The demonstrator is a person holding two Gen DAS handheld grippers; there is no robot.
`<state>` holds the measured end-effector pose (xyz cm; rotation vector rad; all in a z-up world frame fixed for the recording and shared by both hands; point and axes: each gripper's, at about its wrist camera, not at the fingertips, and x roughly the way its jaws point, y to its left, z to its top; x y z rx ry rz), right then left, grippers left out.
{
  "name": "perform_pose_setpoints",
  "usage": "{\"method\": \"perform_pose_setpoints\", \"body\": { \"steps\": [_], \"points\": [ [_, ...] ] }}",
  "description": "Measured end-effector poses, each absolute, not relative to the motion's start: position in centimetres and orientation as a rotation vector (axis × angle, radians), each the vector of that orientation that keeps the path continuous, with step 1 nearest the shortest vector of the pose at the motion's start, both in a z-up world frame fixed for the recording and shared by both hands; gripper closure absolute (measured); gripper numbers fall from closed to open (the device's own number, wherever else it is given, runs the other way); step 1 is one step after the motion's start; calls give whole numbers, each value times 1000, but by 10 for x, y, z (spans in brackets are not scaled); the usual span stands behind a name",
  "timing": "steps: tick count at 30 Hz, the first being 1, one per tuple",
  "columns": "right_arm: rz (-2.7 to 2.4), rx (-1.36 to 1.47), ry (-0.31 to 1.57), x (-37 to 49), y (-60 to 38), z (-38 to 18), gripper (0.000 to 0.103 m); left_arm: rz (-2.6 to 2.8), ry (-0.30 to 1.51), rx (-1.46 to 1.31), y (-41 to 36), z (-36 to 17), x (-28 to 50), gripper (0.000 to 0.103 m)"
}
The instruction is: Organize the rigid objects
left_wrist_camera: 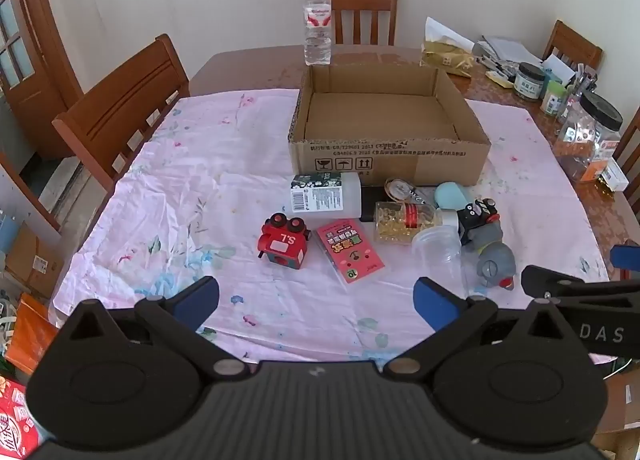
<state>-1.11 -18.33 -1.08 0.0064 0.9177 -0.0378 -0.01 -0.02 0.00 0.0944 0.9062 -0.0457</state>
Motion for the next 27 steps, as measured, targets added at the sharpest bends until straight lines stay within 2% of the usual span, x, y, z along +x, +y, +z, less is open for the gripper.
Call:
{"method": "perform_pose_setpoints", "body": {
  "steps": [27],
  "points": [
    [-38,0,909,-13,-185,-6,0,-43,902,84,-3,7,-5,0]
  ]
}}
